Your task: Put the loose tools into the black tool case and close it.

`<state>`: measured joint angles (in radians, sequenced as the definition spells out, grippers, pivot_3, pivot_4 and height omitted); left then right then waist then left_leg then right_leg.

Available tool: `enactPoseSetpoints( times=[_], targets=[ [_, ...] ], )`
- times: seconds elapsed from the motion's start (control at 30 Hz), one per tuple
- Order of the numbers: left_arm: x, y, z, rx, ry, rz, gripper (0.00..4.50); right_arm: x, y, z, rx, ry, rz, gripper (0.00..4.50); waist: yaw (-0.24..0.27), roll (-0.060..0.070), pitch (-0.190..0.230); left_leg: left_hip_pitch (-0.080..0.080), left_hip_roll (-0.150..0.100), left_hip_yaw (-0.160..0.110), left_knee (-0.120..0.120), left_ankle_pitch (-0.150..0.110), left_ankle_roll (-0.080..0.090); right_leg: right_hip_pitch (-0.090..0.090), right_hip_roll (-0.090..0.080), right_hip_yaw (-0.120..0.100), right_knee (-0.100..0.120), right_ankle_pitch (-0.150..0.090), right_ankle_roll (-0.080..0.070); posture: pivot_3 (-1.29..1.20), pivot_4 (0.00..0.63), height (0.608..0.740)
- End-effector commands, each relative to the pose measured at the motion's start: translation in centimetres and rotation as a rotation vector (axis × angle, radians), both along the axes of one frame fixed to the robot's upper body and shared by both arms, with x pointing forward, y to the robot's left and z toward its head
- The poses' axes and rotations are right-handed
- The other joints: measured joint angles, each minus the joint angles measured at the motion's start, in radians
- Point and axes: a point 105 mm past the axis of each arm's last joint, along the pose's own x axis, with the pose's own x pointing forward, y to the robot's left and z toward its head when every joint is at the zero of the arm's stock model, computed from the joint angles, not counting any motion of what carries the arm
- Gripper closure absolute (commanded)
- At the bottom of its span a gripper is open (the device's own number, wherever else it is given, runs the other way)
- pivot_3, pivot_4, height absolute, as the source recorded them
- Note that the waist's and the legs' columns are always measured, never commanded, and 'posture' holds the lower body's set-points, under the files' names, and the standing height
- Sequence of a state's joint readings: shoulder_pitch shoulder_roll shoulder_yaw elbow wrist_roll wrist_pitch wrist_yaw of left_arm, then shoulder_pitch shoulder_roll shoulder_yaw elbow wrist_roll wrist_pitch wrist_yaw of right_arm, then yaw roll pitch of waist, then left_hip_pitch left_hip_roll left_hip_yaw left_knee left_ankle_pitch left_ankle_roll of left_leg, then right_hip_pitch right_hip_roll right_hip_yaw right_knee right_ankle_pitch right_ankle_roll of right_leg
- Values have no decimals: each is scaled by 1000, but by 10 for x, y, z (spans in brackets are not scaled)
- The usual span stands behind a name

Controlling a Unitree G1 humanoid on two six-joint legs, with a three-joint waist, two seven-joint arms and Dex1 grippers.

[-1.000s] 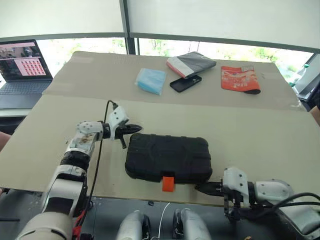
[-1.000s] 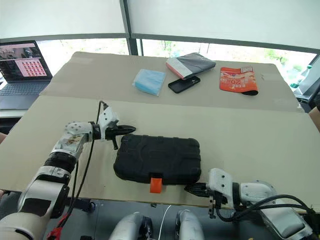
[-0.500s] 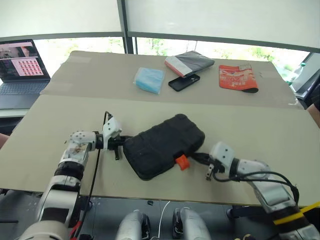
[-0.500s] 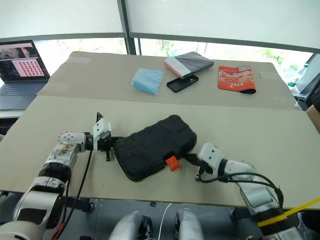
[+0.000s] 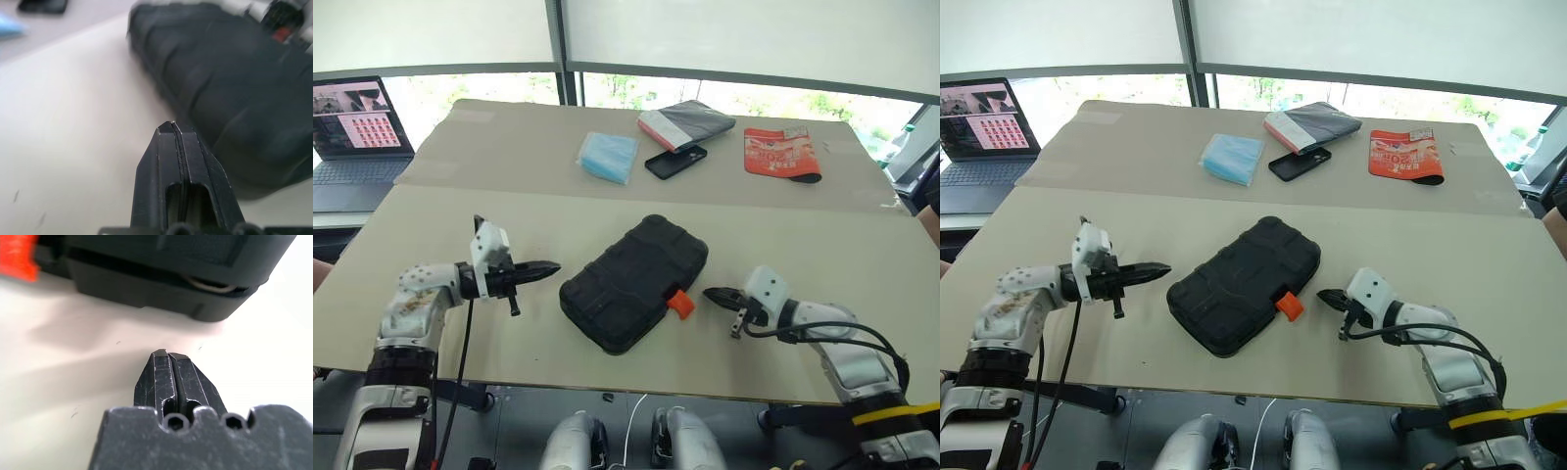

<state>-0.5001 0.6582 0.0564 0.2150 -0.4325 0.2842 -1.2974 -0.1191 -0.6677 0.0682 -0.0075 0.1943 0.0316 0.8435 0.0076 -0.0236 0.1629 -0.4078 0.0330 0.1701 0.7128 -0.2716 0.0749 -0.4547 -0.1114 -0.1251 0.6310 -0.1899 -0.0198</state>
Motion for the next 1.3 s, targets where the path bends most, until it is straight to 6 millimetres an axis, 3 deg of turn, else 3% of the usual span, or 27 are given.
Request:
enactPoseSetpoints(
  times=[0.03,0.2,0.33,0.47,0.53,0.63,0.97,1.17,1.3],
  targets=[
    [-4,-54,18,30,-55,-192,4500,-20,4,15,68,-34,18,4443,8,0,0,0,0,0,0,0,0,1,3,0,0,0,0,0,150,740],
    [6,-106,-10,123,-76,-241,4500,-34,9,14,114,-46,-10,4443,0,1,-1,2,-2,1,0,0,1,2,5,2,-1,1,2,0,150,740],
    [10,-122,-31,215,-58,-242,4500,-42,14,12,110,-46,-11,4443,-4,2,-1,3,0,1,0,1,-1,1,8,3,0,0,1,0,150,740],
    [11,-120,-60,341,48,-201,4500,-40,23,23,157,-79,-25,4443,-1,6,-4,5,0,0,0,0,0,3,7,3,1,0,1,0,150,740],
    [11,-121,-64,342,81,-183,4500,-40,30,21,155,-80,-4,4443,0,10,-8,9,0,0,0,-2,3,8,6,3,-1,0,1,0,150,740],
    [6,-121,-67,346,102,-192,4500,-37,38,23,179,-91,-2,4443,2,11,-9,15,0,-2,-1,-8,10,15,2,2,-3,0,1,0,150,740],
    [9,-115,-68,339,121,-148,4500,-25,51,21,176,-87,36,4443,-5,13,-15,17,1,-2,-2,-8,9,17,1,3,-4,0,1,0,150,740],
    [10,-112,-67,334,121,-130,4500,-19,43,19,153,-70,-1,4443,-7,14,-16,18,1,-2,-2,-11,4,17,1,3,-3,0,1,0,150,740],
    [7,-112,-70,333,128,-133,4500,-23,43,4,129,8,0,4443,-6,14,-16,18,1,-2,-2,-11,4,17,1,3,-4,0,1,0,150,740]
  ],
)
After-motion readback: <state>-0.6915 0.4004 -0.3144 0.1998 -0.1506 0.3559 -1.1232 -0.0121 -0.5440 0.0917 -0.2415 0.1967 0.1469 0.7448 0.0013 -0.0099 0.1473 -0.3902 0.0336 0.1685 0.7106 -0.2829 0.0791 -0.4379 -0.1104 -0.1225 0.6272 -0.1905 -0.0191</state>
